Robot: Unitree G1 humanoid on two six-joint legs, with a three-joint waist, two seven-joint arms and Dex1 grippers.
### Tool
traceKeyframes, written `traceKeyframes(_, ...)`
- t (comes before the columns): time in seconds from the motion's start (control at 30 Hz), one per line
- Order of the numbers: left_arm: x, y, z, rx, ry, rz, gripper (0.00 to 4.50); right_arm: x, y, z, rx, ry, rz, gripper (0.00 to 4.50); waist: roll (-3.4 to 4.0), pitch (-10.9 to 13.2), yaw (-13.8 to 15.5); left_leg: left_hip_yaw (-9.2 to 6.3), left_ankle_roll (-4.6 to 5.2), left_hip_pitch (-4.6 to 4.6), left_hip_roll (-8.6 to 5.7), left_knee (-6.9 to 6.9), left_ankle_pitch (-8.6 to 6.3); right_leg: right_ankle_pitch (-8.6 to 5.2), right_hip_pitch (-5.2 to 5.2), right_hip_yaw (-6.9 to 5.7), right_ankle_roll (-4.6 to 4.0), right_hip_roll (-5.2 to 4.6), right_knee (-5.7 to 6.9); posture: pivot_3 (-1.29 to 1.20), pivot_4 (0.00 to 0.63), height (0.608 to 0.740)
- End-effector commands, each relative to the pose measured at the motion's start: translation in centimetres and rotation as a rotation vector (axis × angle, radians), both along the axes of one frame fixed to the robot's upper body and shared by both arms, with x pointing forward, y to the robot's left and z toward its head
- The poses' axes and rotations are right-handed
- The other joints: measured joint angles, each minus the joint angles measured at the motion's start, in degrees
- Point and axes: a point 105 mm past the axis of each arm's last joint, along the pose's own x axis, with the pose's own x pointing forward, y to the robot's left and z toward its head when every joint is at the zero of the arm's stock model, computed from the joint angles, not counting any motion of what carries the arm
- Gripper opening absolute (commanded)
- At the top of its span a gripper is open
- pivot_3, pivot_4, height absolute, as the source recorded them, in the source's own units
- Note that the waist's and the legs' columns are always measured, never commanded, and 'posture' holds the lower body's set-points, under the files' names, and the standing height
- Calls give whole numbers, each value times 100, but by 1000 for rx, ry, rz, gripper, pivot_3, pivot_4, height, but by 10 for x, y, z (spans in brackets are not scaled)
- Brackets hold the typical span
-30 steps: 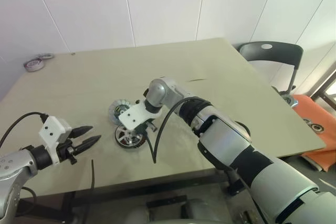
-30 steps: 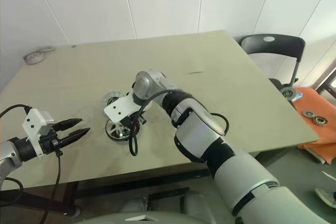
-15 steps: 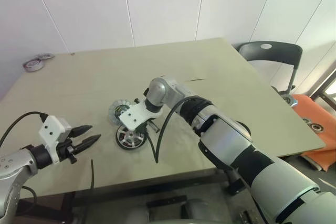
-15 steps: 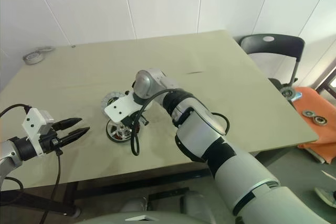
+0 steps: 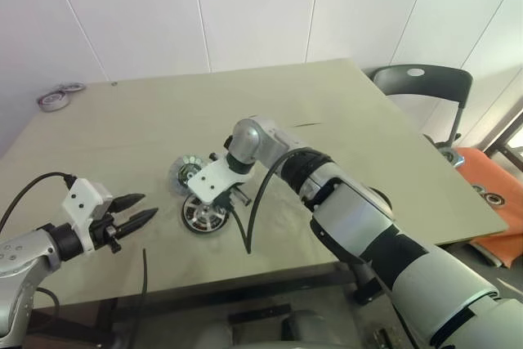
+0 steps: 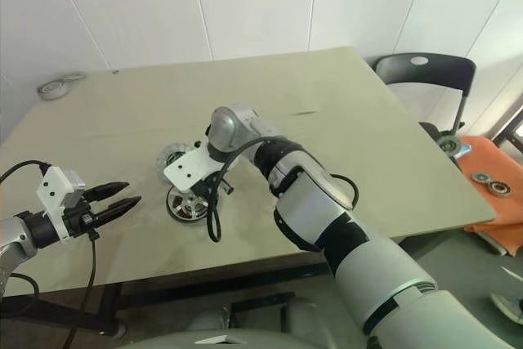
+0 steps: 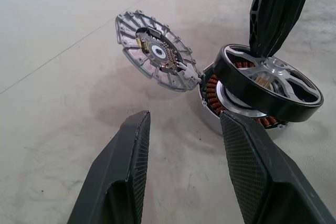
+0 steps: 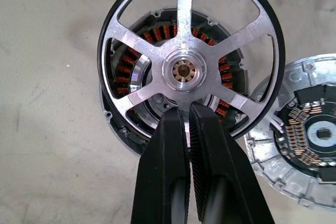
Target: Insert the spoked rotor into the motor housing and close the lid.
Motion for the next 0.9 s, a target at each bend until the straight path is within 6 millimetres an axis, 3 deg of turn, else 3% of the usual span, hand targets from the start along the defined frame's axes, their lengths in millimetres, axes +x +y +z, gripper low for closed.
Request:
traceKeyframes(0.03, 1, -2, 6, 6, -30, -5, 2263, -4, 10, 16, 35, -20, 46, 44, 0, 0, 0, 0, 0, 0, 0, 0, 0, 0, 0, 0, 0, 0, 0, 0, 0, 740)
traceKeyframes(0.23, 0, -3, 5, 2, -28, -2, 2263, -5, 11, 15, 35, -20, 51, 44, 1, 0, 0, 0, 0, 0, 0, 1, 0, 0, 1, 0, 0, 0, 0, 0, 0, 740)
traceKeyframes(0.53, -4, -4, 2, -5, -23, 5, 2263, 2, -2, -6, -26, -54, 20, 44, 1, 1, 3, 0, 0, 0, 0, 1, 0, 0, 2, 0, 0, -1, 0, 0, 0, 740)
traceKeyframes(0.9, -4, -4, 2, -5, -19, 6, 2263, 5, -4, -10, -27, -82, 23, 44, 1, 1, 7, -1, 0, 7, 0, 4, 0, 0, 10, 0, 0, -1, 1, 0, 0, 740)
